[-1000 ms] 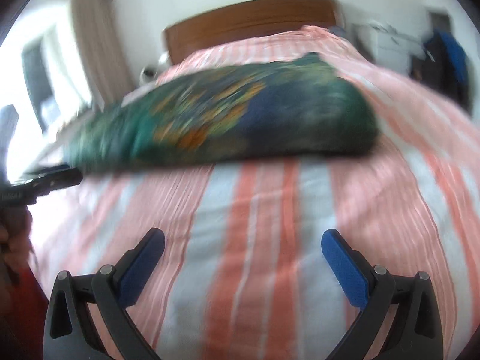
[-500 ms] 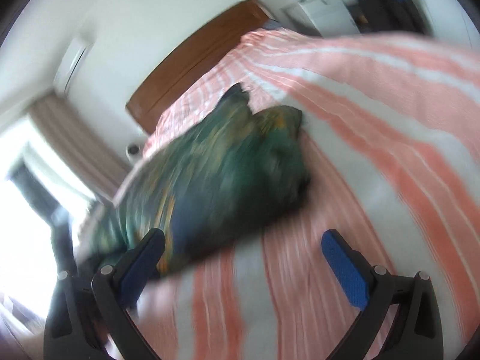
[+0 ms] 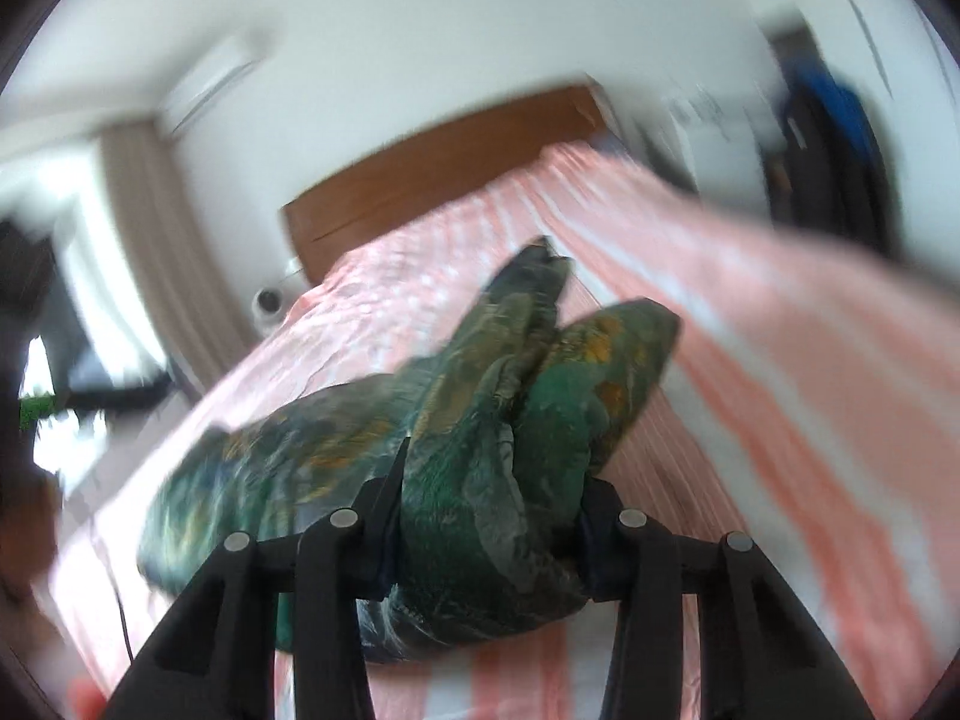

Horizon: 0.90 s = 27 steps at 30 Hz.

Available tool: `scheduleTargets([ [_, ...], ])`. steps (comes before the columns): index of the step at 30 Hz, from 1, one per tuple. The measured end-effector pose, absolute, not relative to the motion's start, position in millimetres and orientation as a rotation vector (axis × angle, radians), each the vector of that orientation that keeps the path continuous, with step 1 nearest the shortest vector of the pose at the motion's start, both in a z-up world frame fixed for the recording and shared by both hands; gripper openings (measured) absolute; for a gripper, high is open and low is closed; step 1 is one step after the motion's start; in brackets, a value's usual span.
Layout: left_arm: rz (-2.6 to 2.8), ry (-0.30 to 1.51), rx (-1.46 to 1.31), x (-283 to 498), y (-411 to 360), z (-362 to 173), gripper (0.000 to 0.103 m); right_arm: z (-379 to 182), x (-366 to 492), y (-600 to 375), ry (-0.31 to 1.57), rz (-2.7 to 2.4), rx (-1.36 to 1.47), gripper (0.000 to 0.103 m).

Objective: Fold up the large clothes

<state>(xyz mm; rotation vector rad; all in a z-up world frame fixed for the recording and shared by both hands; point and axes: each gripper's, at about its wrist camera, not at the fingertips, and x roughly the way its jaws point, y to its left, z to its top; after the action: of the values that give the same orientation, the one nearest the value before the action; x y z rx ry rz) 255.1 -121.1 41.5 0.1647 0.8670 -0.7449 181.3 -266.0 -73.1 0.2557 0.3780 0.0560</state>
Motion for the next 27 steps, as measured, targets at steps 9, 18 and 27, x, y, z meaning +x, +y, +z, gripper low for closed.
scheduleTargets([
  [9,-0.737,0.963,0.28,260,-161,34,0.102,-64,142,-140,0.267,0.13,-0.265,0.042],
  [18,-0.56,0.907,0.371,254,-145,39,0.025,-60,132,-116,0.252,0.177,-0.291,0.045],
  [27,-0.458,0.909,0.157,297,0,62,0.025,-78,90,-189,0.297,0.225,-0.004,0.085],
])
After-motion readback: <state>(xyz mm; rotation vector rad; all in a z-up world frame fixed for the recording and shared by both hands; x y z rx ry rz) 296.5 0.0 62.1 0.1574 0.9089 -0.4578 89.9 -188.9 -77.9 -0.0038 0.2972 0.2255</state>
